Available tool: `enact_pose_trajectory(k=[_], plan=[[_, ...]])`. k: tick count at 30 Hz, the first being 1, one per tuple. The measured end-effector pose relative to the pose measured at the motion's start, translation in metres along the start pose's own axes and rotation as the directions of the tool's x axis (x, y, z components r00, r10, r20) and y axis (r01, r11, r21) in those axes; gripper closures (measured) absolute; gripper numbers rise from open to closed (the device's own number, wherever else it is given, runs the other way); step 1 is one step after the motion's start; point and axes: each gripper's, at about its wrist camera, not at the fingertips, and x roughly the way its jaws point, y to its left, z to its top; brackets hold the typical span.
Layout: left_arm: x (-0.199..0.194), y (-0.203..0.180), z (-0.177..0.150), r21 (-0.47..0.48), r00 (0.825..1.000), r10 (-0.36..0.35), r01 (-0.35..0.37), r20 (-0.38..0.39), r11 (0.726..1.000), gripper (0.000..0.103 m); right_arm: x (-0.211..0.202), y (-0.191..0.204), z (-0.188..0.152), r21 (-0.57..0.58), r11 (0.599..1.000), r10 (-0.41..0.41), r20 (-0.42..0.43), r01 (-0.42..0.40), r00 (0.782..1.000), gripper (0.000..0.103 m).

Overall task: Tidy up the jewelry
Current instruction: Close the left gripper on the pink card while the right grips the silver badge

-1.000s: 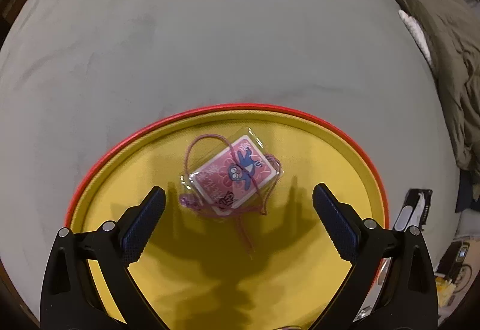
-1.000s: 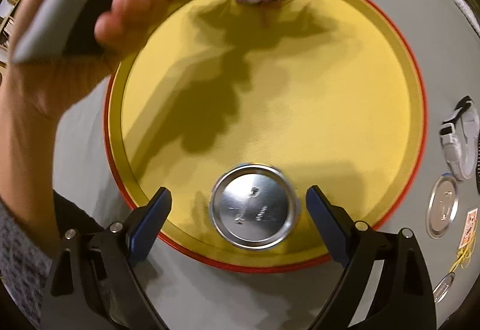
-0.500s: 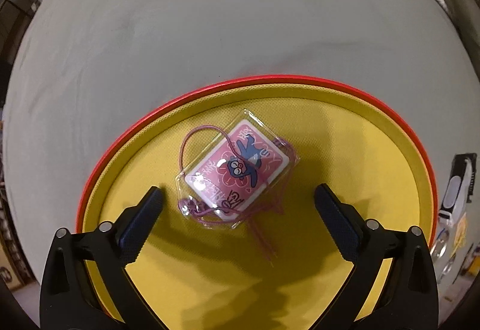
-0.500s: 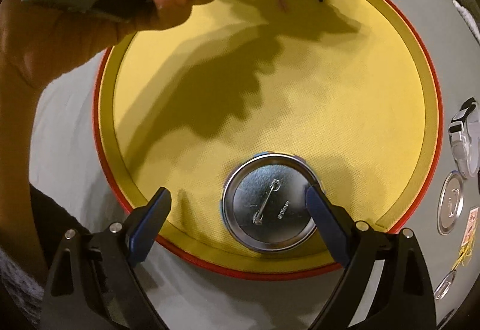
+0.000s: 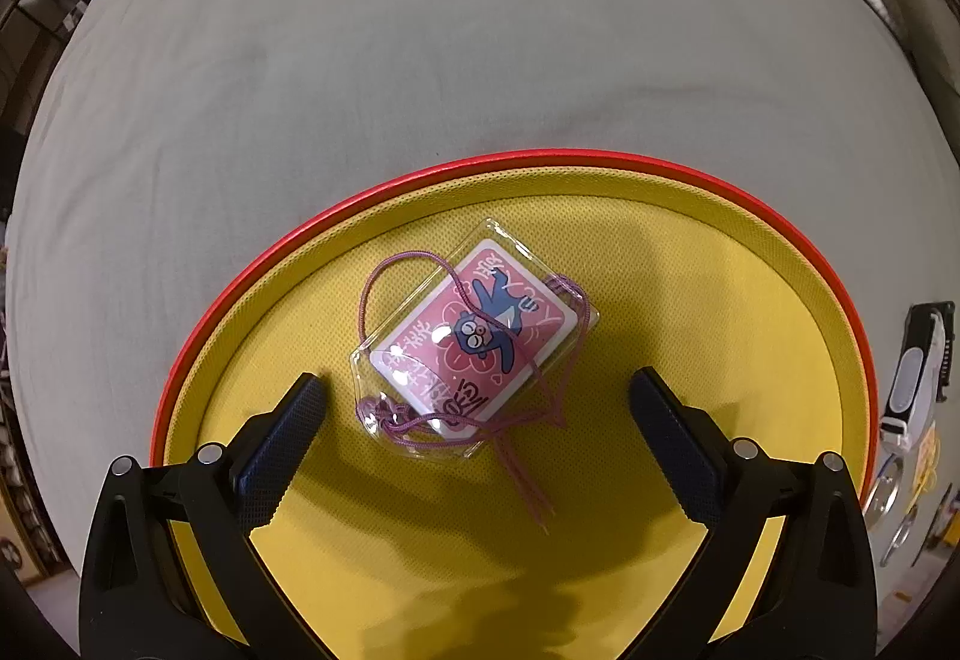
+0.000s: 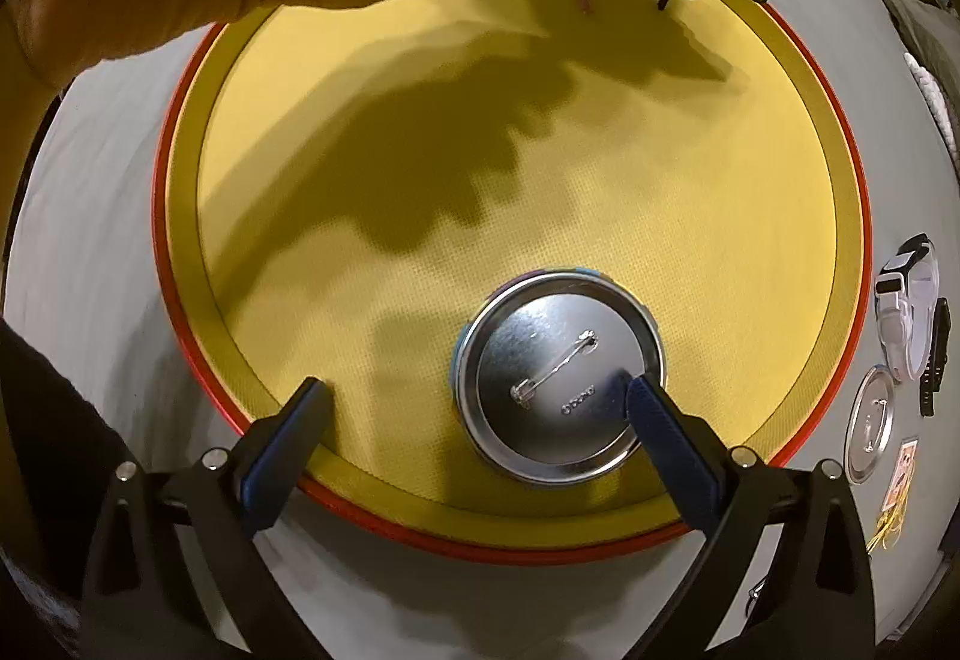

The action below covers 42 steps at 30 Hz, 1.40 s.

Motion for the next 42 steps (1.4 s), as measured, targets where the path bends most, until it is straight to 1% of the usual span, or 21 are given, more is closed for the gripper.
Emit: enact_pose_trajectory(k=[9,11,15,17,18,19,20,21,22,23,24,26,30,32,33,35,38,40,42], plan=[[0.005,0.001,-0.009,0.004,1.0,-0.003,0.003,0.018,1.0,0.005,0.007,-0.002,-0.002,-0.007,1.0,0.003,0.007,-0.003,1.0,0.007],[0.006,0.001,-0.01,0.003,1.0,-0.005,0.005,0.014,1.0,0.005,-0.009,-0.012,0.002,-0.007,1.0,0.005,0.01,-0.005,1.0,0.007],[0.005,0.002,-0.009,0.002,1.0,-0.003,0.003,0.011,1.0,0.007,-0.009,-0.014,0.003,-0.009,1.0,0.006,0.015,-0.006,1.0,0.007],[0.003,0.005,-0.009,-0.012,1.0,0.0,0.0,0.019,1.0,0.012,-0.014,-0.008,-0.003,-0.009,1.0,0.006,0.017,-0.006,1.0,0.008],[0.002,0.006,-0.008,-0.019,1.0,0.002,-0.002,0.023,1.0,0.017,-0.017,-0.006,-0.005,-0.01,1.0,0.003,0.019,-0.003,1.0,0.008],[0.0,0.008,-0.008,-0.029,1.0,0.005,-0.004,0.027,1.0,0.026,-0.017,-0.006,-0.005,-0.01,1.0,0.003,0.019,-0.003,1.0,0.009],[-0.002,0.012,-0.007,-0.039,0.999,0.008,-0.006,0.031,0.999,0.031,-0.018,-0.006,-0.005,-0.01,1.0,0.002,0.022,-0.002,1.0,0.01],[-0.004,0.015,-0.006,-0.045,0.999,0.01,-0.009,0.033,0.999,0.043,-0.018,-0.007,-0.006,-0.009,1.0,0.001,0.025,-0.001,1.0,0.011],[-0.005,0.019,-0.005,-0.053,1.0,0.003,-0.001,0.027,0.999,0.043,-0.02,-0.006,-0.007,-0.008,1.0,0.001,0.027,-0.001,1.0,0.015],[-0.005,0.02,-0.005,-0.053,1.0,-0.004,0.005,0.023,0.999,0.043,-0.021,-0.008,-0.006,-0.007,1.0,0.0,0.032,0.0,0.999,0.023],[-0.005,0.02,-0.005,-0.044,1.0,-0.001,0.002,0.02,0.999,0.044,-0.024,-0.008,-0.007,-0.004,1.0,0.0,0.039,0.0,0.999,0.028],[-0.005,0.02,-0.004,-0.039,1.0,0.007,-0.006,0.024,0.999,0.044,-0.03,-0.009,-0.007,0.002,1.0,-0.002,0.047,0.002,0.999,0.049],[-0.004,0.022,-0.005,-0.041,0.999,0.006,-0.004,0.033,0.999,0.044,-0.033,-0.006,-0.007,-0.006,1.0,0.004,0.046,-0.003,0.999,0.056],[-0.004,0.022,-0.006,-0.043,0.999,0.005,-0.003,0.035,0.999,0.044,-0.035,-0.004,-0.009,-0.008,1.0,0.003,0.05,-0.002,0.999,0.062],[-0.004,0.022,-0.007,-0.044,0.999,0.005,-0.004,0.035,0.999,0.044,-0.035,-0.003,-0.009,-0.011,1.0,0.003,0.051,-0.002,0.999,0.063],[-0.004,0.023,-0.007,-0.043,0.999,0.006,-0.005,0.038,0.999,0.044,-0.036,0.002,-0.006,-0.013,1.0,0.007,0.052,-0.007,0.999,0.07],[-0.005,0.018,-0.007,-0.045,0.999,0.007,-0.005,0.042,0.999,0.045,-0.037,0.004,-0.007,-0.01,1.0,0.018,0.051,-0.017,0.999,0.07],[-0.005,0.017,-0.007,-0.046,0.999,0.005,-0.003,0.042,0.999,0.045,-0.038,0.005,-0.002,-0.007,1.0,0.028,0.053,-0.027,0.998,0.071],[-0.006,0.016,-0.007,-0.051,0.999,-0.002,0.004,0.045,0.999,0.045,-0.042,-0.003,0.001,0.001,0.999,0.041,0.055,-0.041,0.998,0.072]])
